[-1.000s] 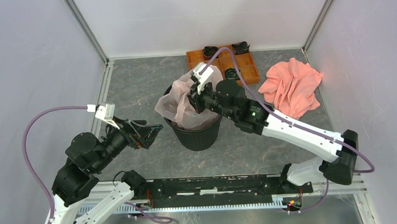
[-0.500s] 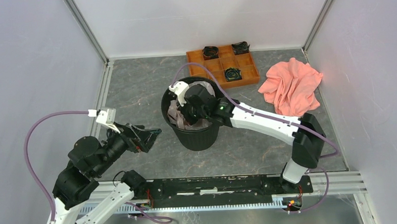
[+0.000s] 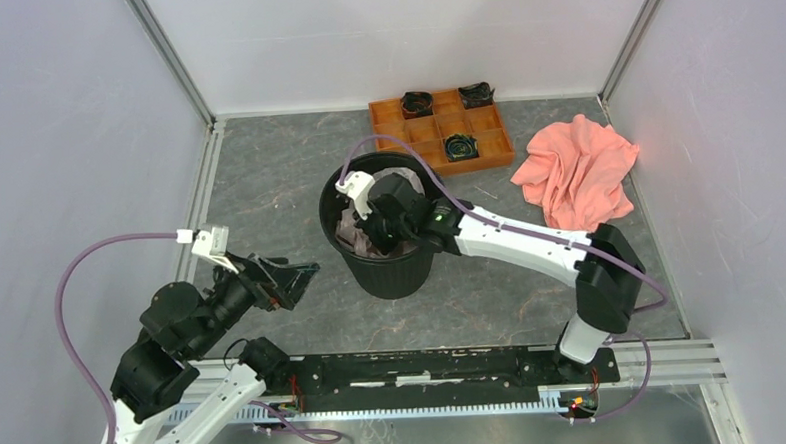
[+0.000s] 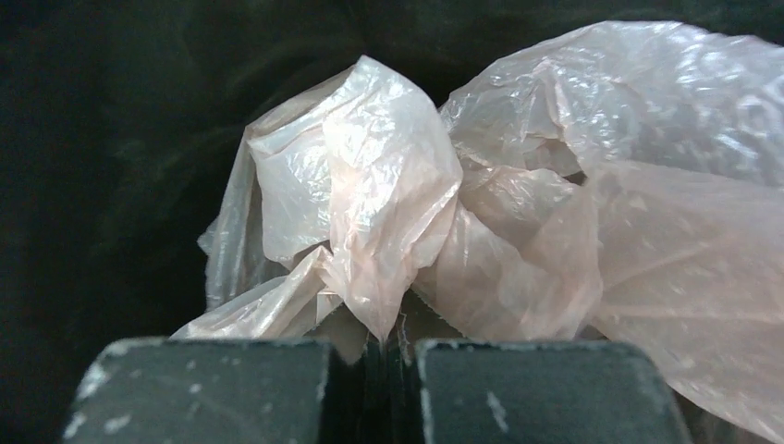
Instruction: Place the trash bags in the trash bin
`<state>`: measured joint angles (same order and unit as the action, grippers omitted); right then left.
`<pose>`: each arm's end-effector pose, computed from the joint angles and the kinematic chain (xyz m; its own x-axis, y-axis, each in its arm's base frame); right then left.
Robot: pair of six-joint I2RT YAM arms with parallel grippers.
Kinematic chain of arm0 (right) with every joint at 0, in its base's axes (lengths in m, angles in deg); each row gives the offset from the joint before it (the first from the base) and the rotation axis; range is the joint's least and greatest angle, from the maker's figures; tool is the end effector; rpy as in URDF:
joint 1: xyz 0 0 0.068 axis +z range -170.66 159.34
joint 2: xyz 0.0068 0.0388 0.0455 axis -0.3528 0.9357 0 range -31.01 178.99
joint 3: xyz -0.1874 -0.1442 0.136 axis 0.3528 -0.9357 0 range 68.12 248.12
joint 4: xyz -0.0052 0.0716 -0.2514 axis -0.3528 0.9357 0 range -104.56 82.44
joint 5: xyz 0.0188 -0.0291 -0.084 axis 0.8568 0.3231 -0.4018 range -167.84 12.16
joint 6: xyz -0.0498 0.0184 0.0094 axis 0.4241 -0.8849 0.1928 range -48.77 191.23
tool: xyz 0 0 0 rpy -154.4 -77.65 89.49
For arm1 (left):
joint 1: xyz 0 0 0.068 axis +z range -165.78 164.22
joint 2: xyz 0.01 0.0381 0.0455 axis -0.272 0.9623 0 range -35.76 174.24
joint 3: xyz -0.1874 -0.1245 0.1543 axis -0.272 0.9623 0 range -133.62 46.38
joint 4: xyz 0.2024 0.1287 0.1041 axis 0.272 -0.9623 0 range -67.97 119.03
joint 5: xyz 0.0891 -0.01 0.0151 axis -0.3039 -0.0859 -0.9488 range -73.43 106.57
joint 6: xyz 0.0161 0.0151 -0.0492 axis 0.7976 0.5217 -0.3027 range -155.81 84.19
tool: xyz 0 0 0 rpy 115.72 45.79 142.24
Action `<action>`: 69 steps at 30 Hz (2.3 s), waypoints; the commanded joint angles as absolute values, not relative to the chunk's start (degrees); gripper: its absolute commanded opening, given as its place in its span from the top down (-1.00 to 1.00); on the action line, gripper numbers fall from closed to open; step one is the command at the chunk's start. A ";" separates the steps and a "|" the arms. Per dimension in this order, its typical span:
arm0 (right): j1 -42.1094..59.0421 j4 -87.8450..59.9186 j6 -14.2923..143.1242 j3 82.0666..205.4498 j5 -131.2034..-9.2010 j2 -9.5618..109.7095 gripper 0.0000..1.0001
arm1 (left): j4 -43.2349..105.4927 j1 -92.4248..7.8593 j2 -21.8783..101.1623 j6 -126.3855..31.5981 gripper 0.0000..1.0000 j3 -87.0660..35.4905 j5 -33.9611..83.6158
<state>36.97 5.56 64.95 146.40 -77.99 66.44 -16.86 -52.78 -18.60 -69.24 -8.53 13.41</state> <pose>0.2089 0.3295 0.2821 -0.4292 -0.4728 -0.7695 -0.8014 0.5924 0.0829 0.0278 -0.0184 0.3734 -0.4014 -0.3863 -0.8305 0.4028 0.7399 -0.5388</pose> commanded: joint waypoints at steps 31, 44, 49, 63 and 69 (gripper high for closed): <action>31.95 -4.16 77.65 143.09 -57.07 42.22 0.67 | -3.68 -52.70 10.90 -50.85 -0.45 -19.26 31.66; 30.54 -4.97 77.73 141.47 -53.42 41.77 0.66 | 0.15 -52.73 16.32 -53.66 0.14 -21.11 26.26; 30.49 -2.61 79.43 140.50 -57.15 39.94 0.12 | -0.23 -52.70 19.09 -56.26 0.85 -24.62 17.02; 30.57 -16.28 76.09 135.23 -60.18 35.01 -0.46 | -2.69 -52.70 25.30 -60.20 0.96 -33.38 6.94; 30.52 -19.08 73.94 132.12 -51.02 33.69 0.16 | -7.49 -52.62 31.15 -61.21 0.96 -39.76 1.11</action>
